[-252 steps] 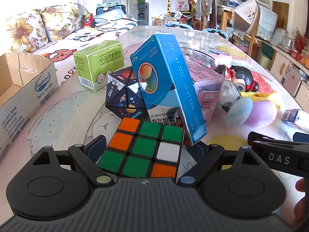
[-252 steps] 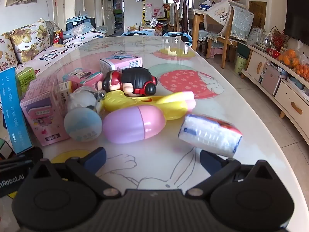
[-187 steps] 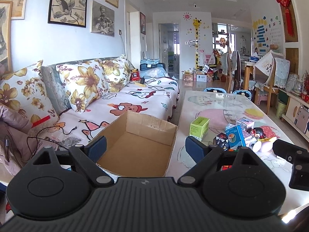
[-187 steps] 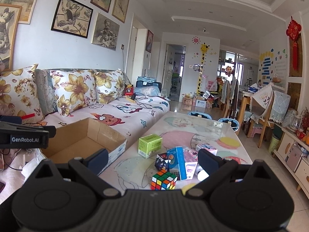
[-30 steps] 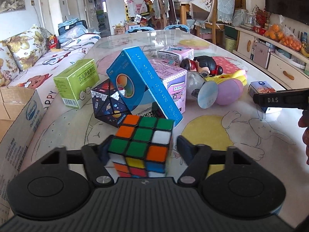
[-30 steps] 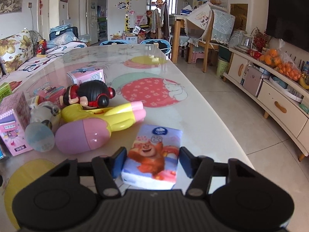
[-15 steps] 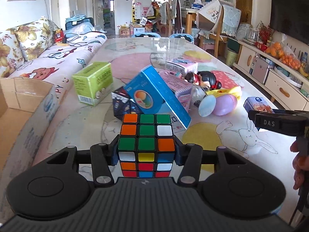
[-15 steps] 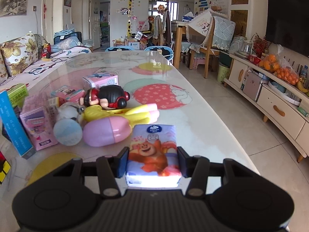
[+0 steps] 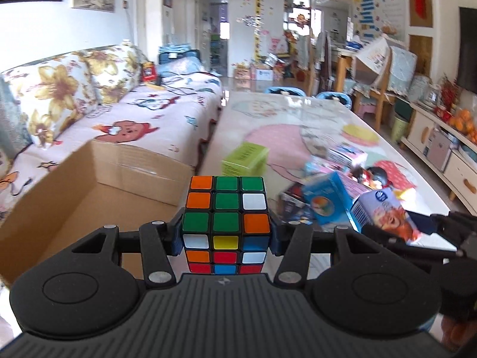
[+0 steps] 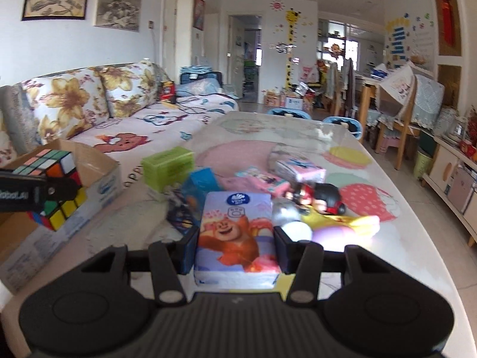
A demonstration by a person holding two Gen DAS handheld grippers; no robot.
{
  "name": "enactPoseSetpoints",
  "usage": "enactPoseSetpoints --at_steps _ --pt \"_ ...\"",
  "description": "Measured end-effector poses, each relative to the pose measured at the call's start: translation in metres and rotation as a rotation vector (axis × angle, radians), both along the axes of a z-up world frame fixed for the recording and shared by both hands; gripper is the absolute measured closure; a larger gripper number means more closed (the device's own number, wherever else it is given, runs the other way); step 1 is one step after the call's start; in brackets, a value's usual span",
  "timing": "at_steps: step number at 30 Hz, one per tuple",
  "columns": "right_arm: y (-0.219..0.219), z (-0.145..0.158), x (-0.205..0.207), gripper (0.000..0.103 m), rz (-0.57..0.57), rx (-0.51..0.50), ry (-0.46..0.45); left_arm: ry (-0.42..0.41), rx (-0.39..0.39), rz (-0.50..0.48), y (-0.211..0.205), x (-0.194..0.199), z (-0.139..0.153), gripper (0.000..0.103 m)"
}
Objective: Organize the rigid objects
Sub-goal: 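Carry the cube and tissue pack over the cardboard box and open both grippers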
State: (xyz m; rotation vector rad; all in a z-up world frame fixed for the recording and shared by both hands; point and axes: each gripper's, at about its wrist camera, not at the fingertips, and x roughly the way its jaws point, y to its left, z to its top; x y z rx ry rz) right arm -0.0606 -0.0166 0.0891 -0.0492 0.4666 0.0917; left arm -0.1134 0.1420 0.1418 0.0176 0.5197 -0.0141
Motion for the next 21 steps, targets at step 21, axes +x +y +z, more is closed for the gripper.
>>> enactPoseSetpoints --at_steps 21 --pt "0.179 -0.009 0.033 0.052 0.473 -0.068 0.022 0.039 -0.13 0.404 0.107 0.015 0.003 0.04"
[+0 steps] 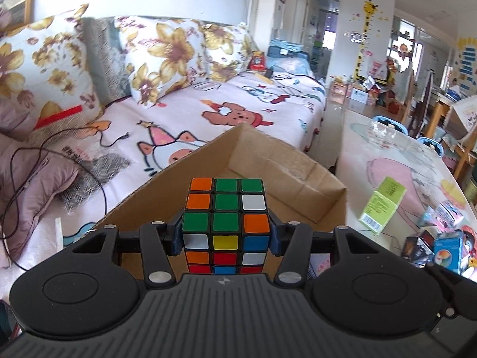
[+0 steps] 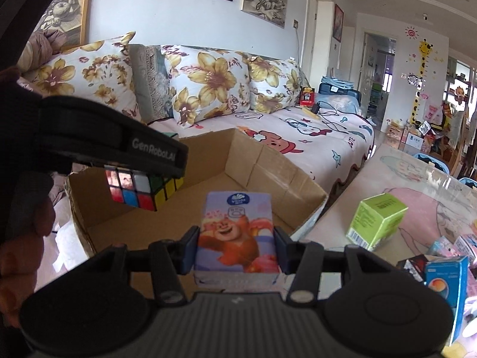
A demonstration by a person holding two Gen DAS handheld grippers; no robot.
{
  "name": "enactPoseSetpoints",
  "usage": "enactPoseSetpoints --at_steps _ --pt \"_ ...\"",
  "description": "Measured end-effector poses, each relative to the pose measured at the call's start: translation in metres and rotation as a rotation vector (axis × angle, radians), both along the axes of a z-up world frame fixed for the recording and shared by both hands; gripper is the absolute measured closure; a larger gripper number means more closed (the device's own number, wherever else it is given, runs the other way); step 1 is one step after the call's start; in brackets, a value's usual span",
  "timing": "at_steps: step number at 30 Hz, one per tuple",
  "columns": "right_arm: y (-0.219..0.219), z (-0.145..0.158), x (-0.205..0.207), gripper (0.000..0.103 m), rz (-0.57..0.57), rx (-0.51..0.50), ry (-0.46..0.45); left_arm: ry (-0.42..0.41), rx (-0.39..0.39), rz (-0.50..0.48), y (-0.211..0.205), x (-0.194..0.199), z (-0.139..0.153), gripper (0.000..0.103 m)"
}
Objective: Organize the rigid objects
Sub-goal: 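Carry the cube and tissue pack over the cardboard box and open both grippers, then move the left gripper to the tall blue box while the right gripper returns to the table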
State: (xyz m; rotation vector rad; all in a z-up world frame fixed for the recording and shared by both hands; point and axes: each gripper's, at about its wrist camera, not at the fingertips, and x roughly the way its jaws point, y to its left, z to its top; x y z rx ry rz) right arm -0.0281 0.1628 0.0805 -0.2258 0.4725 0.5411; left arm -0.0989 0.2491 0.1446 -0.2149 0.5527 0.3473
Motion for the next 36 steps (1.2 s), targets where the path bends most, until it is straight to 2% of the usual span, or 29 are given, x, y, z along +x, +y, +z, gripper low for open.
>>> enactPoseSetpoints --at_steps 4,5,7,8,10,14,23,36 --pt "0.014 -0.007 -0.004 0.051 0.032 -0.027 0.006 0.017 -0.01 0.029 0.005 0.002 -0.002 0.04" --pt "0.017 -0.008 -0.005 0.043 0.036 -0.038 0.006 0.016 -0.01 0.034 0.004 0.0 -0.002 0.04" --pt "0.017 -0.007 -0.012 0.029 0.034 -0.045 -0.019 0.011 0.007 0.041 0.001 -0.002 0.0 0.028" --pt "0.015 -0.005 -0.016 0.026 0.031 -0.045 -0.031 0.005 0.016 0.044 -0.002 -0.005 0.001 0.015" --pt "0.008 0.0 -0.023 0.024 0.008 -0.04 -0.05 -0.007 0.029 0.05 -0.003 -0.007 0.003 0.007" --pt "-0.012 0.011 -0.028 0.016 -0.079 -0.023 -0.089 -0.016 0.027 0.031 -0.007 -0.007 0.005 0.004" --pt "-0.059 0.011 -0.034 0.014 -0.268 0.012 -0.088 -0.032 0.056 -0.064 -0.026 -0.01 0.005 0.001" --pt "-0.088 0.01 -0.037 0.014 -0.326 0.055 -0.078 -0.043 0.115 -0.154 -0.04 -0.01 0.002 0.0"
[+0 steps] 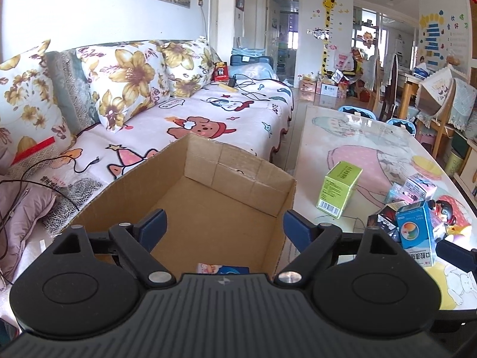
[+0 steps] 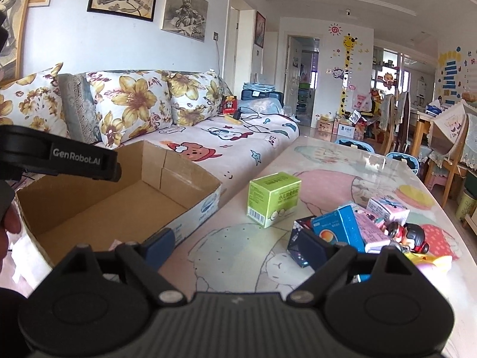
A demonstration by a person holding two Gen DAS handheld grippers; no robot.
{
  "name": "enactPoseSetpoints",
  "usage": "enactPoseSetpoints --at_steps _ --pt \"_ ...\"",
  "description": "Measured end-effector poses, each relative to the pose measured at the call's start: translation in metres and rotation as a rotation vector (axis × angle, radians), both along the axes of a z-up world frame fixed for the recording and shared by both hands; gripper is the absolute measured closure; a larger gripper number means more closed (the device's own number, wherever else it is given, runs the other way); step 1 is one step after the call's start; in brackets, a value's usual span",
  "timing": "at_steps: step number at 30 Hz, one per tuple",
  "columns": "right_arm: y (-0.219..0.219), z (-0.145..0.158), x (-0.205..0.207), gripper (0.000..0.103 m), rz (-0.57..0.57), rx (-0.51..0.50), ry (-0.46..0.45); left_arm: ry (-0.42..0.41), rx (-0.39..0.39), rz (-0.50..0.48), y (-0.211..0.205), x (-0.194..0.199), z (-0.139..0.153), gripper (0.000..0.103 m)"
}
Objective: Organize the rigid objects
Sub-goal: 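Move the left gripper to the tall blue box while the right gripper returns to the table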
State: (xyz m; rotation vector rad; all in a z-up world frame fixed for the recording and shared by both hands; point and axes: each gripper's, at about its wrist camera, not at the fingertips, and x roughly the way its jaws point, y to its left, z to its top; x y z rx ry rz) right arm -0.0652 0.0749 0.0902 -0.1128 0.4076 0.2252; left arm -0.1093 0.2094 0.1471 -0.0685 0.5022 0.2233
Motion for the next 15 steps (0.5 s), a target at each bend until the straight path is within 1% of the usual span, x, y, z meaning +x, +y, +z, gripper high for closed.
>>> enactPoseSetpoints --at_steps 1,3,4,5,7,11,15 --pt "-0.002 0.0 0.001 0.013 -0.006 0.006 0.011 0.002 0.002 -0.002 0.0 0.0 -0.001 0.0" --pt "-0.01 -0.001 0.002 0.007 -0.024 0.022 0.035 0.006 0.008 -0.007 -0.001 0.001 -0.001 0.0" --pt "-0.013 -0.002 0.004 0.002 -0.035 0.029 0.047 0.007 0.01 -0.009 -0.002 0.002 -0.002 0.0" --pt "-0.018 -0.002 0.005 0.001 -0.046 0.04 0.063 0.007 0.012 -0.013 -0.002 0.002 -0.002 0.0" --pt "-0.024 -0.004 0.009 0.001 -0.062 0.062 0.095 0.007 0.016 -0.02 -0.004 0.003 -0.002 0.0" --pt "-0.037 -0.012 0.016 0.001 -0.087 0.085 0.189 0.007 0.029 -0.043 -0.008 0.004 -0.005 0.0" --pt "-0.048 -0.013 0.013 0.001 -0.136 0.139 0.198 0.007 0.051 -0.065 -0.012 0.006 -0.008 0.0"
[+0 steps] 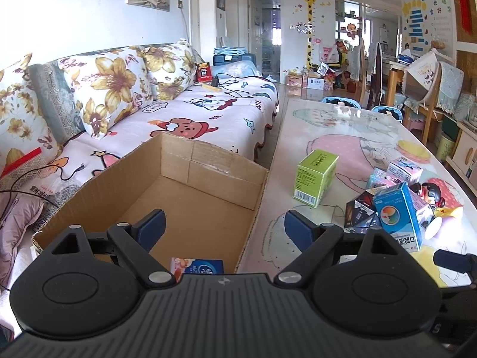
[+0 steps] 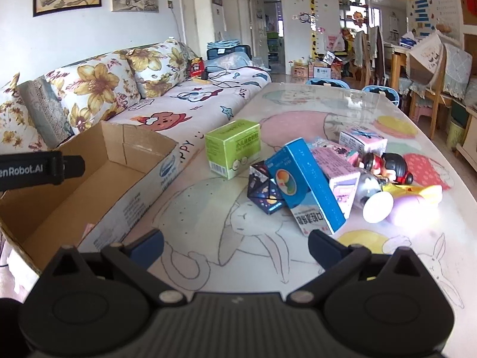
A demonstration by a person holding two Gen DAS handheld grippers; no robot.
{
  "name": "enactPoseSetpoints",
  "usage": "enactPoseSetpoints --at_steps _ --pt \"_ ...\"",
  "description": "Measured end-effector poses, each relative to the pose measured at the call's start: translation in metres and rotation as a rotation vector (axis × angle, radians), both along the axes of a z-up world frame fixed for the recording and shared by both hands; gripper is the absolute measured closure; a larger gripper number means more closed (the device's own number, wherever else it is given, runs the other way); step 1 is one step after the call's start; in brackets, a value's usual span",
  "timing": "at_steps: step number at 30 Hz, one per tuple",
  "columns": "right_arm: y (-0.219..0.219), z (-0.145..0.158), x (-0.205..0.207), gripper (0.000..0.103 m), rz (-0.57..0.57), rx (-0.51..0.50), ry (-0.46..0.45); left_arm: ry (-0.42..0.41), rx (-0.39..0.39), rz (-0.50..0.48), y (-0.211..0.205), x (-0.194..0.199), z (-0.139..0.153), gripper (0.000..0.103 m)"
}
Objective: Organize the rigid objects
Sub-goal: 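Move the left gripper to the tall blue box while the right gripper returns to the table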
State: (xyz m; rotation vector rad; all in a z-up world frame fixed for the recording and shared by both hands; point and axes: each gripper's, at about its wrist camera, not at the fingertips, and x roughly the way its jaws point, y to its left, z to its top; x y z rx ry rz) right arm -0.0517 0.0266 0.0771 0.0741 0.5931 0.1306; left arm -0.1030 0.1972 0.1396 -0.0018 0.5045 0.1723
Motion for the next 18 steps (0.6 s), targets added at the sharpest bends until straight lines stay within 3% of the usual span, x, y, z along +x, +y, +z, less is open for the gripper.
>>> enactPoseSetpoints --at_steps 4,10,18 --pt "-0.011 0.007 -0.001 0.001 -0.024 0.012 -0.001 -0.001 -0.002 -0.022 -0.001 0.002 -0.001 0.0" --pt "-0.039 0.012 -0.012 0.001 -0.12 -0.085 -0.153 -0.007 -0.014 -0.084 -0.008 0.008 -0.003 0.0" --pt "-0.097 0.006 -0.009 0.001 -0.231 -0.034 -0.213 0.002 -0.02 -0.192 -0.027 0.02 -0.01 0.0"
